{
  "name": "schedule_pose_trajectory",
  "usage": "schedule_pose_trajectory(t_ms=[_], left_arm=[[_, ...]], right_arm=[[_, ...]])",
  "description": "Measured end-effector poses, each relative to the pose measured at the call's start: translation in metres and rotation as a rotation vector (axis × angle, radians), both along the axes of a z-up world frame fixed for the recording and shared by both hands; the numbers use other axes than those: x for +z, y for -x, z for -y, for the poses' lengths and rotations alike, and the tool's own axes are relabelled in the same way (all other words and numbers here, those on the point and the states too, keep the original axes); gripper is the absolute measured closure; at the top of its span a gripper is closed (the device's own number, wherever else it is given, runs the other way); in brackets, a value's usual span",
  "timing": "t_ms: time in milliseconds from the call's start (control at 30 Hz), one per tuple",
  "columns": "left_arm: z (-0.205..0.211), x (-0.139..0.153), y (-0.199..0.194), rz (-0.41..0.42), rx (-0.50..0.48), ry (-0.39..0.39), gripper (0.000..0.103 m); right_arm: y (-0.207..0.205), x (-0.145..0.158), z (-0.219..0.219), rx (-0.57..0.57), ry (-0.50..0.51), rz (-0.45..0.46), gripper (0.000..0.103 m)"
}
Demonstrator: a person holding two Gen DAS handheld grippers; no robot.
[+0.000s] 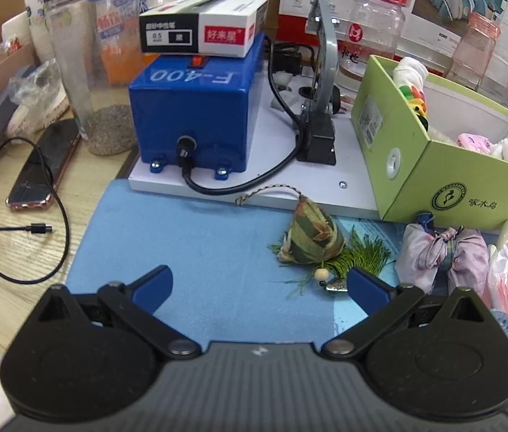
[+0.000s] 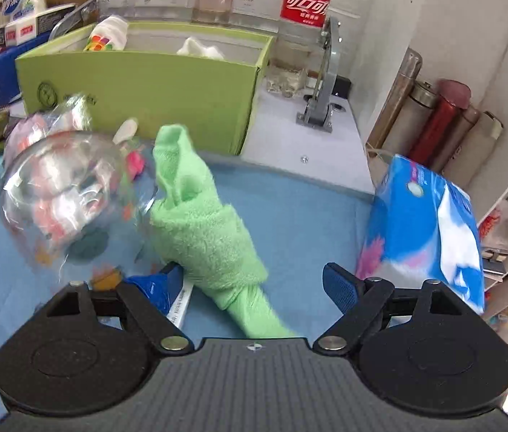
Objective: Organize soft objects
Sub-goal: 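Lift the green towel with the right tool while left hovers over the sachet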
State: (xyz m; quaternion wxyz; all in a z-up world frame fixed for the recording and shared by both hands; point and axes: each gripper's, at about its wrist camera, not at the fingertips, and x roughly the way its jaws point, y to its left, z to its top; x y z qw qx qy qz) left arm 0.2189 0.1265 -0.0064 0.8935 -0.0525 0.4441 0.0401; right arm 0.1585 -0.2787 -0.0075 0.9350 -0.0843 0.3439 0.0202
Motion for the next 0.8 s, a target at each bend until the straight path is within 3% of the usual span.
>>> schedule_pose_trajectory(t_ms=[67,233,467,600,800], left_arm=[[0.002,0.0,0.0,-0.003,-0.01,-0.009,0.001],[0.008,-0.002,-0.004,-0.012,-0.037,-0.004,0.001],[0.009,0.006,-0.006,0.018,-0.065,-0.002,0.001],[0.01,0.003,-0.024,-0.003,-0.036,0.094,0.001],[0.022,-0.015,-0.052,-0.07,0.006,0.081,0.001]], right_arm=[[-0.001,0.008,0.003,-0.033,-0.048,0.032,0.032],[0.014,0.011,0.003,-0.016,-0.042,0.044,0.031],[0.036,0.007,0.032,-0.051,-0.313,0.023,0.031],[0.038,0.007,0.041,-0.068,-0.441,0.04,0.031],[0.023,0.034,0.029,-0.005,-0.372,0.122,0.031]])
